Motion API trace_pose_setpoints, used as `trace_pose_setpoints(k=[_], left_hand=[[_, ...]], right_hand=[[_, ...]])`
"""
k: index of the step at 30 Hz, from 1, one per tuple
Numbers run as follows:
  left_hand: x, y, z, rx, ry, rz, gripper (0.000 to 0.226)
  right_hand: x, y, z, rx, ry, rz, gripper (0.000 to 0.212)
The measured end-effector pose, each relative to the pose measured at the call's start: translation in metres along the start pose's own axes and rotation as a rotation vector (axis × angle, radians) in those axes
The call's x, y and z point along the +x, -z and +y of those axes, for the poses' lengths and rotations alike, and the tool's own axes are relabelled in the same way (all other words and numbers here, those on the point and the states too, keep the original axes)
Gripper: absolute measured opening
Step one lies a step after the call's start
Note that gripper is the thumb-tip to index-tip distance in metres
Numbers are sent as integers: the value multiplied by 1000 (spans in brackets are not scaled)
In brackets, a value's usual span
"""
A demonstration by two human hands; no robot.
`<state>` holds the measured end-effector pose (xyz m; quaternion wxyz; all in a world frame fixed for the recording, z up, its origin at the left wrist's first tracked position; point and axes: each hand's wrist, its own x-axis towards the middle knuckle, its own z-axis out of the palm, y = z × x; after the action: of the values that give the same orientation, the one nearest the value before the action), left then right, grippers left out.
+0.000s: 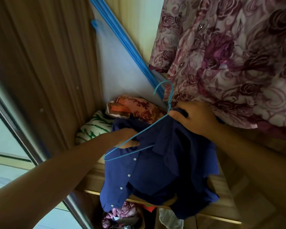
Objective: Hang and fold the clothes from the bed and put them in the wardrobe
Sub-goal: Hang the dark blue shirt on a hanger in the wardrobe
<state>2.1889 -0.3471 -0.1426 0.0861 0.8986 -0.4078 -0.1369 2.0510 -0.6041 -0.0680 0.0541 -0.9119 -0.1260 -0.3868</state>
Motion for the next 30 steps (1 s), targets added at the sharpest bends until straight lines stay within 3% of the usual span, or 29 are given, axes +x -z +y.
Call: trace_pose_setpoints(k=[5, 8, 13, 17, 24, 28, 30], left_hand=[[-3, 30, -21, -566, 50, 275, 33], [-21, 62, -21, -741, -11, 403, 17], [-50, 113, -14, -469, -57, 414, 16], [-67, 144, -7, -376, -38, 401, 20], [-93, 196, 7, -140, -33, 300, 4], [-103, 211, 29, 36, 78, 53, 20], [-104, 213, 43, 13, 122, -47, 25]], right_hand=[[-7, 11, 18, -191, 68, -18, 57], [-10, 9, 29, -239, 76, -1, 59], [-1, 8, 37, -367, -29, 29, 73], [18, 12, 30, -427, -141, 41, 71], [48, 30, 26, -580, -113, 92, 61], [64, 38, 17, -616, -146, 90, 58], [72, 39, 11, -592, -178, 68, 56]])
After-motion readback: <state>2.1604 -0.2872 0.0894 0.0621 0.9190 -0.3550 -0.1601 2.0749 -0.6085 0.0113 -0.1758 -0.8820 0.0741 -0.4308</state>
